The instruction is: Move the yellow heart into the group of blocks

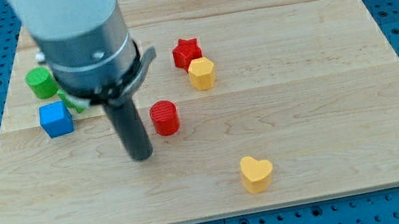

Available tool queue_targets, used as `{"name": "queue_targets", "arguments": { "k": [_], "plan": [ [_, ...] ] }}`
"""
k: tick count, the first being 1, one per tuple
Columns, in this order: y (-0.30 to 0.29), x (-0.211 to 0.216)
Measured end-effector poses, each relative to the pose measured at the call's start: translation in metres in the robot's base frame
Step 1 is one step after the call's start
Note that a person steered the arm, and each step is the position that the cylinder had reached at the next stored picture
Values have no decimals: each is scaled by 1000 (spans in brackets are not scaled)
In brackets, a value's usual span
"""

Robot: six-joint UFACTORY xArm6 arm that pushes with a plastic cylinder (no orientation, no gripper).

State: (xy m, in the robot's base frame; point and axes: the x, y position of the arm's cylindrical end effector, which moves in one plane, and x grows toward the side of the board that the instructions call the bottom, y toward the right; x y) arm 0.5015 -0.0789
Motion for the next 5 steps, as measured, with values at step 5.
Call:
{"name": "queue_targets", "arguments": {
  "k": [5],
  "plan": [
    [189, 76]
  ]
}}
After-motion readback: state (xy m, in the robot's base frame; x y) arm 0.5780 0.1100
